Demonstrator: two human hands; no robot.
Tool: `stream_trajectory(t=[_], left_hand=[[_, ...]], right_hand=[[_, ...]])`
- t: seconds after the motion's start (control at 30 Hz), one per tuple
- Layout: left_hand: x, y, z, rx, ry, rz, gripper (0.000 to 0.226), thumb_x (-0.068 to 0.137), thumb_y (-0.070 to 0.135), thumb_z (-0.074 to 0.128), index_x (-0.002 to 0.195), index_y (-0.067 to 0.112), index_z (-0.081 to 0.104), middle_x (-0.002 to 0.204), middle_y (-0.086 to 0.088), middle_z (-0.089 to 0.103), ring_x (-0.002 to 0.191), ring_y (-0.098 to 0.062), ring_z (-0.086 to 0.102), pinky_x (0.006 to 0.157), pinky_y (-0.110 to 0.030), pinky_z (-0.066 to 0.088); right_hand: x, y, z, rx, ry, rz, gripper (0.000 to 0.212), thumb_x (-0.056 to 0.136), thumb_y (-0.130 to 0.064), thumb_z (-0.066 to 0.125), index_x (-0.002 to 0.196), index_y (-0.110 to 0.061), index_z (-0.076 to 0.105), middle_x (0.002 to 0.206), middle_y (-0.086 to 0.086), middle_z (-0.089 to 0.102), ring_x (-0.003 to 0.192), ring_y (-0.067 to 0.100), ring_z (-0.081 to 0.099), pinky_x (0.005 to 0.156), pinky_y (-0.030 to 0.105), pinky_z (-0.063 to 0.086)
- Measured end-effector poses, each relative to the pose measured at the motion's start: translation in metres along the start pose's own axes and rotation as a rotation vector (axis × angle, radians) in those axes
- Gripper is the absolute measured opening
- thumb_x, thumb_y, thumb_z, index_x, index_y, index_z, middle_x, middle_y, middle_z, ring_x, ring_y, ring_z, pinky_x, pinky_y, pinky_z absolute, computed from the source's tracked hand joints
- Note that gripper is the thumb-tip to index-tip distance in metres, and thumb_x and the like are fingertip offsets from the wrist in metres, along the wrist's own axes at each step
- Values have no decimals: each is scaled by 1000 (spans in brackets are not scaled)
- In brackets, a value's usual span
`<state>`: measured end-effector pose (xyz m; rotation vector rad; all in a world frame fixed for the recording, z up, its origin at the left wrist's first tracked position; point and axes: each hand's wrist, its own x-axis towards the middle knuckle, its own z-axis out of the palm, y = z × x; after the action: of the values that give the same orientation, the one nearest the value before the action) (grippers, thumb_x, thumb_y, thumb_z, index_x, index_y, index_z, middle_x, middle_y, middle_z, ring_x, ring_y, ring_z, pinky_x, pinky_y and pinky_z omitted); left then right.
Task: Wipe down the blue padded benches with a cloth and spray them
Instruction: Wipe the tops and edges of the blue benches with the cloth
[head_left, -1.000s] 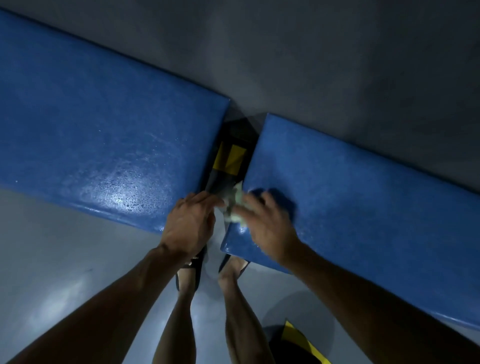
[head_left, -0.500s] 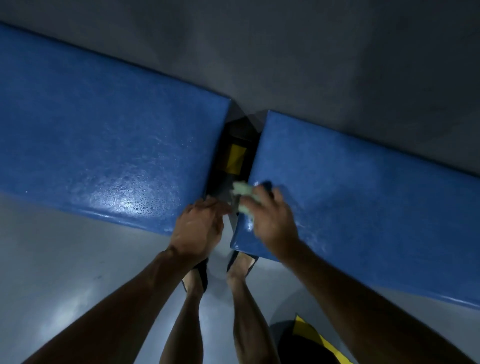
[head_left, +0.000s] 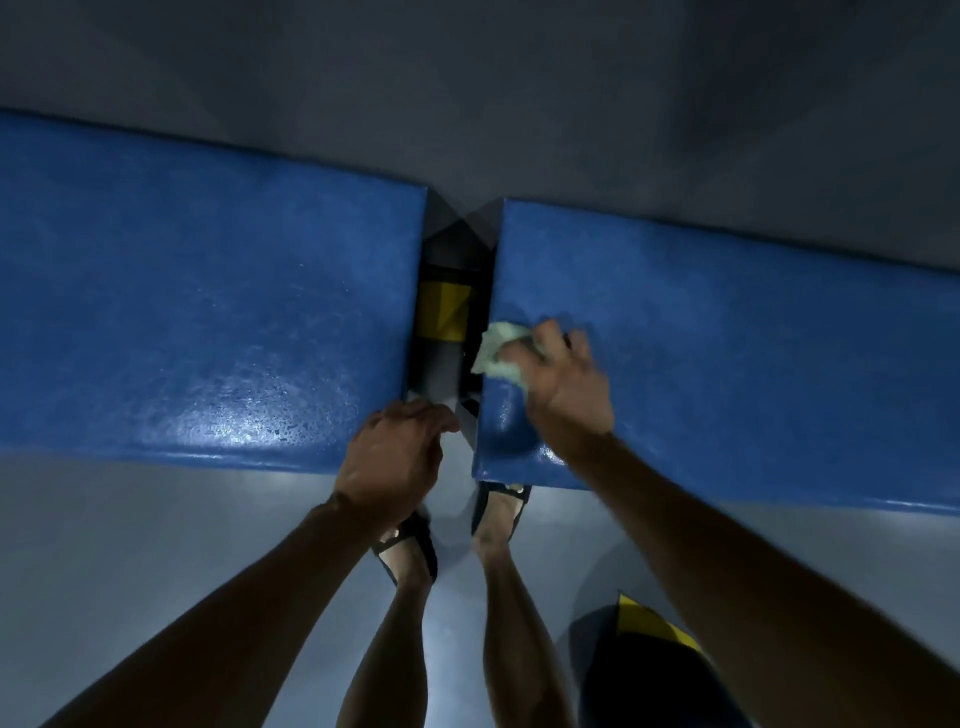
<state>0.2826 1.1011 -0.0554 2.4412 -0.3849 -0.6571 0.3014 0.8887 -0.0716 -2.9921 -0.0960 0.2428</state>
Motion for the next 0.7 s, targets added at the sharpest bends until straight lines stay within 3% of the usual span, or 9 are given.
stream_trajectory(t=[0.1, 0.17, 0.23, 0.3, 0.4, 0.5, 0.6, 0.7], left_hand=[[0, 3, -1, 11, -13, 19, 29, 88, 8, 56, 106, 27, 67, 104, 4, 67, 96, -20, 62, 80, -32, 46], [0, 6, -1, 16, -33, 26, 26, 89, 10, 55, 105, 28, 66, 104, 3, 66, 98, -20, 60, 81, -32, 42], [-1, 8, 0, 7, -41, 31, 25, 89, 10, 55, 104, 27, 66, 105, 3, 66, 100, -21, 60, 85, -34, 43], [-5, 10, 0, 9, -61, 31, 26, 90, 9, 55, 105, 26, 67, 107, 3, 66, 103, -21, 60, 88, -36, 44], [-10, 9, 2, 20, -103, 10, 28, 92, 11, 53, 112, 26, 66, 115, 3, 65, 107, -21, 60, 93, -38, 45], [-15, 11, 5, -2, -85, -31, 28, 92, 10, 54, 112, 26, 66, 115, 4, 66, 103, -20, 61, 90, -37, 48], [-19, 13, 11, -17, -108, -34, 28, 89, 8, 52, 109, 24, 65, 110, 3, 65, 101, -20, 60, 88, -38, 50], [-18, 10, 15, 11, -104, -31, 21, 87, 8, 52, 94, 24, 63, 95, 3, 63, 89, -20, 61, 78, -37, 52]], right_hand=[[-66, -32, 11, 163, -86, -40, 34, 83, -4, 60, 109, -26, 58, 116, 8, 53, 95, 32, 53, 52, 37, 56], [-94, -33, 8, 213, -139, -71, 46, 71, -4, 77, 108, -26, 62, 114, 4, 52, 93, 28, 55, 53, 34, 57], [-101, -17, 0, 218, -173, -18, 57, 65, -5, 80, 113, -30, 60, 117, 4, 51, 95, 27, 53, 54, 35, 57], [-105, 14, -5, 196, -134, 145, 59, 69, -10, 74, 120, -33, 56, 119, 4, 50, 96, 28, 52, 58, 37, 55], [-113, 65, -8, 188, 18, 513, 51, 77, -15, 57, 127, -25, 54, 113, 11, 46, 94, 37, 50, 68, 41, 50], [-106, 45, 7, 183, 89, 705, 56, 74, -4, 59, 126, -22, 52, 111, 13, 44, 94, 37, 48, 68, 37, 43], [-97, -30, 20, 291, 75, 614, 58, 75, -7, 57, 127, -31, 46, 117, 10, 43, 101, 33, 47, 68, 38, 47], [-100, -78, 22, 282, -69, 279, 48, 76, -17, 65, 122, -28, 55, 118, 7, 49, 104, 32, 50, 62, 35, 53]])
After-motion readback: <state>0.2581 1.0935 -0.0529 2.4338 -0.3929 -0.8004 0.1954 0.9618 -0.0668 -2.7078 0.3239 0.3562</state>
